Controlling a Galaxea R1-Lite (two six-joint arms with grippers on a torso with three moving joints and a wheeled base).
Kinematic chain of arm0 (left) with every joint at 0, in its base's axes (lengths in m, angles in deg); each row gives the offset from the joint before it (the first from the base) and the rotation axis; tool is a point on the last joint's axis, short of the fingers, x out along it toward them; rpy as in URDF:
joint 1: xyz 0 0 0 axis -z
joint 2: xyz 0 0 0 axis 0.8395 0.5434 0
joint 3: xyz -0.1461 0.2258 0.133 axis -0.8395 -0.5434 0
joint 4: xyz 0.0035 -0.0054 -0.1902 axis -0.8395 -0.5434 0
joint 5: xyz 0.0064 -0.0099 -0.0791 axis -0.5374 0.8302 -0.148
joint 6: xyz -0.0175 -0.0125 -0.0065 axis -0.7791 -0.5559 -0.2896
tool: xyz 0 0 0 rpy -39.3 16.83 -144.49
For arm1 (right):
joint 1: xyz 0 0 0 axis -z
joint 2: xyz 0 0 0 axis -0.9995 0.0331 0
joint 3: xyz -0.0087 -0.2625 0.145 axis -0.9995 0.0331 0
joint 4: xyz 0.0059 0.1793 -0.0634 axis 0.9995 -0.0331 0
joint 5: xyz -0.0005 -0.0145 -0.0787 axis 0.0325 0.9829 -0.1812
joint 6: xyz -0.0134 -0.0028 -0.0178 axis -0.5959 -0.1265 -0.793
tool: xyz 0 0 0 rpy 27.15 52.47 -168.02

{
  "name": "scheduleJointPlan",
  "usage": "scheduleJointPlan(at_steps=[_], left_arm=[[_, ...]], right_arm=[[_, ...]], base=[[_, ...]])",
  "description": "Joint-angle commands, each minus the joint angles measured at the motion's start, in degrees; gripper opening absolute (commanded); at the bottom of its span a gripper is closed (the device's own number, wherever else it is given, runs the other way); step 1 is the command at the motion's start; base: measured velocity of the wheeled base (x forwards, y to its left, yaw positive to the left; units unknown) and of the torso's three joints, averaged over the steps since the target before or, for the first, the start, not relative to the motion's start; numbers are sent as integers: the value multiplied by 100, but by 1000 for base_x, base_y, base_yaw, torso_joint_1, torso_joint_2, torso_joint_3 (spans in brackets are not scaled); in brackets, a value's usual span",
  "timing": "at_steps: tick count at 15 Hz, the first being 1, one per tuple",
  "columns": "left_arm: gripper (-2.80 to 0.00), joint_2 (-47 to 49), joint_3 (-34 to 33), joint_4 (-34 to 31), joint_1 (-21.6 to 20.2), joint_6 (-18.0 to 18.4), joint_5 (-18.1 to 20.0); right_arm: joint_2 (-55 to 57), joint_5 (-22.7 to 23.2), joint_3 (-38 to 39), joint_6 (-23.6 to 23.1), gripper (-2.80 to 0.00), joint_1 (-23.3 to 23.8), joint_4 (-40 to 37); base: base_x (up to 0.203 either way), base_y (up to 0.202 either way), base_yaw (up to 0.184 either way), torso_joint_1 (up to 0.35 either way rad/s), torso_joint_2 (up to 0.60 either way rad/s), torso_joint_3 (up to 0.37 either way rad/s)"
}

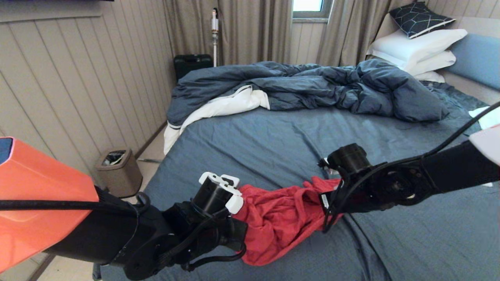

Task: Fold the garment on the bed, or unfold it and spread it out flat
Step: Unford the red T-shirt

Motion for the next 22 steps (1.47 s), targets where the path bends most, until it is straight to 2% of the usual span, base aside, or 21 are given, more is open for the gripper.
scheduleJointPlan(at_steps=[1, 5, 10, 16, 22], left_arm=[[-280, -47, -11, 11, 8, -18, -11], [-280, -91, -39, 20, 34, -27, -11], [-280, -161, -82, 20, 69, -27, -11], [-280, -205, -82, 20, 69, -45, -11], [-280, -190, -82, 20, 75, -45, -11]], right_arm=[[-658, -38, 502, 2, -280, 80, 4], [-1709, -123, 2108, 6, -280, 316, 154], [-2027, -132, 3872, -22, -280, 757, 1543], [-2378, -82, 3957, -47, -280, 711, 1929], [-3724, 238, 4075, -180, -280, 699, 1999]], base=[[0, 0, 0, 0, 0, 0], [0, 0, 0, 0, 0, 0], [0, 0, 0, 0, 0, 0], [0, 0, 0, 0, 0, 0], [0, 0, 0, 0, 0, 0]])
